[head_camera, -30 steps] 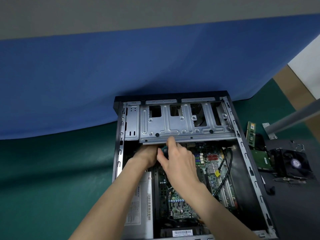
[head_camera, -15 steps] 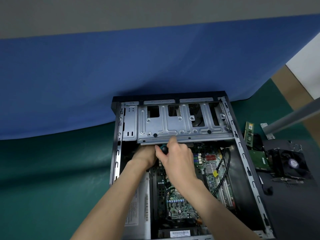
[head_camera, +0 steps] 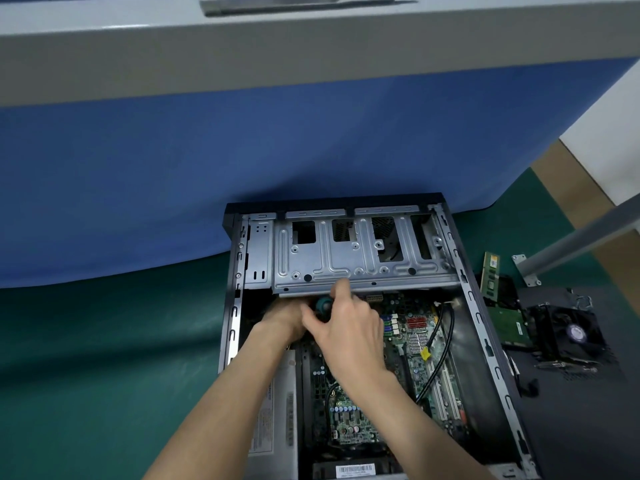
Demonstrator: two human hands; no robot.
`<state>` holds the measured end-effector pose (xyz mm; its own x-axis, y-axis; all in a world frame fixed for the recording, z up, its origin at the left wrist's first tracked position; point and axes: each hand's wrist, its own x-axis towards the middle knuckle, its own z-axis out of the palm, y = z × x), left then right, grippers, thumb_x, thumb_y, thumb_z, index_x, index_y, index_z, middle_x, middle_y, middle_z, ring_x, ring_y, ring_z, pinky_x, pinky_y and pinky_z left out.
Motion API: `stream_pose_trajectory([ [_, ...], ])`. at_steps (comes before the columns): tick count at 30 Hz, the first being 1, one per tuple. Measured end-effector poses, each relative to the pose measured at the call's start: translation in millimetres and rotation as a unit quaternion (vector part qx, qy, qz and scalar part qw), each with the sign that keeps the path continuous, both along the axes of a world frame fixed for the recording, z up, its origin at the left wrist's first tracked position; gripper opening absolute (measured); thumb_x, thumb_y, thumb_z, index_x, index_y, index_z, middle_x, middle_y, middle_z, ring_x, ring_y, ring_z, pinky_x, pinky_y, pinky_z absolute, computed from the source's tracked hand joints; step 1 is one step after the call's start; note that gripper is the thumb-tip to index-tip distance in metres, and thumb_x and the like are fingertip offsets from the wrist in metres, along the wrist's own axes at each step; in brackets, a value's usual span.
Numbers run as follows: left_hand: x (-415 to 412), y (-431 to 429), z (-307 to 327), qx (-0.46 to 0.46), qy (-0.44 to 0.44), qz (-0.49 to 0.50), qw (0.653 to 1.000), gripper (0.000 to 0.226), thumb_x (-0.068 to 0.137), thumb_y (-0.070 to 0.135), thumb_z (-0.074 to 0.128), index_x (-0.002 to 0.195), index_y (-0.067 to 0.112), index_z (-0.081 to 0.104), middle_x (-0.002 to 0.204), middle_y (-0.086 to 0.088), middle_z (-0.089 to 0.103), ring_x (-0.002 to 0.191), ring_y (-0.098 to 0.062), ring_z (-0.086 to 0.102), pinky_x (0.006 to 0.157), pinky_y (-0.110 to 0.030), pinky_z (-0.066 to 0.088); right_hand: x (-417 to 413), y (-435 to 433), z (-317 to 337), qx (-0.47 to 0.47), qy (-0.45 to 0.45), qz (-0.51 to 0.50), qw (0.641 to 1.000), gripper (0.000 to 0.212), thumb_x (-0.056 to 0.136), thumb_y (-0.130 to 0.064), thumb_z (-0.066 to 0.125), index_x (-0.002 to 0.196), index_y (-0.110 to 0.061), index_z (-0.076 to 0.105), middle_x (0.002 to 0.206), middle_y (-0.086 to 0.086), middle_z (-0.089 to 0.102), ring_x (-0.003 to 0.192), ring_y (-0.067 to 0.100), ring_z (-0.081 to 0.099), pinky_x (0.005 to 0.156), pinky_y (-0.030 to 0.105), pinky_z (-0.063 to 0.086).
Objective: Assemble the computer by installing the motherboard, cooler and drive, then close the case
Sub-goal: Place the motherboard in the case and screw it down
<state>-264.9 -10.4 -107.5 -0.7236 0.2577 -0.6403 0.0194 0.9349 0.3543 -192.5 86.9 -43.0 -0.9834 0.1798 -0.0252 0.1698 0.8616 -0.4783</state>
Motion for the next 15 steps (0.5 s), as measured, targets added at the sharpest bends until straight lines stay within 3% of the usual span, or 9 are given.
stream_pose_trajectory([
  [3, 2.0, -2.2, 2.0, 0.028, 0.024, -0.012, 0.999, 0.039, 0.096, 0.023, 0.046, 0.135, 0.023, 0.043, 0.141, -0.004, 0.046, 0.127, -0.023, 0.044, 0.106, -0.031, 0.034, 1.3, 1.1, -1.9, -0.015, -0.014, 0.039, 0.999, 0.037, 0.099, -0.04, 0.046, 0.114, -0.006, 0.05, 0.093, 0.011, 0.067, 0.085, 0.033, 0.066, 0.071, 0.038, 0.049],
  [8, 4.1, -7.3, 3.5, 0.065, -0.001, -0.009, 0.998, 0.037, 0.1, 0.02, 0.041, 0.137, 0.022, 0.045, 0.142, -0.006, 0.045, 0.129, -0.025, 0.041, 0.109, -0.035, 0.031, 0.9, 9.6, -3.1, -0.075, -0.025, -0.045, 0.996, 0.04, 0.096, -0.042, 0.052, 0.099, -0.002, 0.054, 0.072, 0.012, 0.066, 0.069, 0.03, 0.067, 0.063, 0.038, 0.052],
  [11, 5.3, -11.6, 6.2, 0.056, -0.029, -0.019, 0.998, 0.045, 0.099, 0.012, 0.041, 0.143, 0.02, 0.038, 0.147, -0.006, 0.039, 0.134, -0.026, 0.037, 0.112, -0.032, 0.027, 5.4, 12.6, -5.0, -0.16, -0.047, -0.088, 0.982, 0.037, 0.093, -0.04, 0.059, 0.094, -0.004, 0.052, 0.067, 0.011, 0.066, 0.063, 0.026, 0.067, 0.062, 0.041, 0.055],
  [15, 6.1, -16.5, 13.4, 0.059, -0.044, 0.019, 0.997, 0.058, 0.095, 0.001, 0.036, 0.148, 0.021, 0.029, 0.152, -0.006, 0.031, 0.14, -0.024, 0.028, 0.114, -0.03, 0.022, 13.9, 29.4, -2.8, -0.251, -0.037, -0.154, 0.955, 0.03, 0.09, -0.033, 0.066, 0.08, -0.009, 0.053, 0.055, 0.004, 0.065, 0.051, 0.01, 0.067, 0.06, 0.036, 0.057],
])
